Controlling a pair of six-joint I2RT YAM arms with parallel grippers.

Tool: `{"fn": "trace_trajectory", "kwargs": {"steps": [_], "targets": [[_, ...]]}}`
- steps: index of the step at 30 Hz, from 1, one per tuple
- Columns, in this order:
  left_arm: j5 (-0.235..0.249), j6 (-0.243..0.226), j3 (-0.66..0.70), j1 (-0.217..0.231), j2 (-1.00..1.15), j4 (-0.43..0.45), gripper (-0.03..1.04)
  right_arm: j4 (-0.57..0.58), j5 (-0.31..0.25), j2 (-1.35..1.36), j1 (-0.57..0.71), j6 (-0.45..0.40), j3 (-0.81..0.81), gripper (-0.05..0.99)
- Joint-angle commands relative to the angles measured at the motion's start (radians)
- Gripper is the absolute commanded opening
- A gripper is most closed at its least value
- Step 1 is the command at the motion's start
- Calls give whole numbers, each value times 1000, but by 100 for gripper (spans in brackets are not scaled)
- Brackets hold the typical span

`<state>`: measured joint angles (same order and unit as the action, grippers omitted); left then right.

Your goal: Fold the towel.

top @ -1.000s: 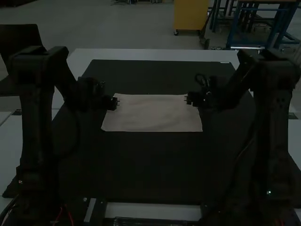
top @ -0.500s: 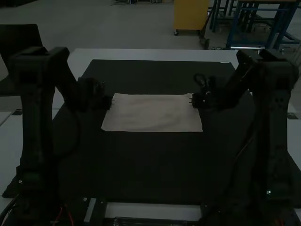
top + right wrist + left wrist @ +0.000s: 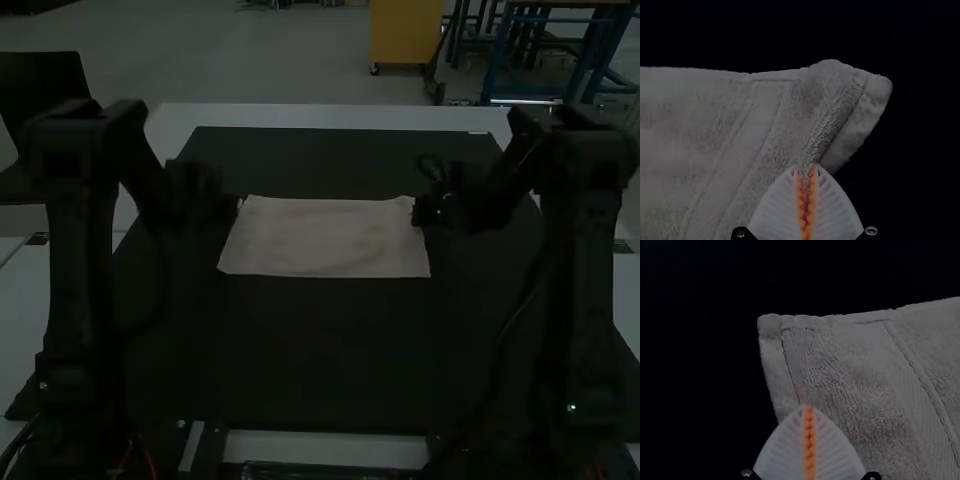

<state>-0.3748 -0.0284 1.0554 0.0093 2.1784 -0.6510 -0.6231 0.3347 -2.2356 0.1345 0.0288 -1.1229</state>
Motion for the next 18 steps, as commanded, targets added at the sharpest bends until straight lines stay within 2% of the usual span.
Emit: {"fn": "trace_trajectory", "kwargs": {"steps": [1, 3, 7, 9, 11, 15, 16, 18], "targets": [[-16, 5, 38, 8, -54, 14, 2, -6, 10, 79, -13, -23, -29, -2], [-16, 2, 41, 11, -57, 51, 2, -3, 10, 88, -16, -23, -23, -2], [-16, -36, 25, 20, -75, 120, 2, 3, 13, 129, -35, -20, 20, -2], [-18, -54, 8, 34, -83, 111, 2, -1, 27, 148, -35, -20, 35, -2], [-19, -53, -3, 41, -81, 88, 2, -3, 29, 148, -30, -20, 35, -2], [-19, -51, 5, 34, -60, 83, 3, -1, 29, 122, -19, -20, 28, -2], [-26, -50, 9, 31, -55, 85, 10, -1, 29, 114, -16, -18, 29, -2], [-32, -44, 22, 26, -51, 96, 41, -1, 29, 105, -10, -18, 35, -2]]}}
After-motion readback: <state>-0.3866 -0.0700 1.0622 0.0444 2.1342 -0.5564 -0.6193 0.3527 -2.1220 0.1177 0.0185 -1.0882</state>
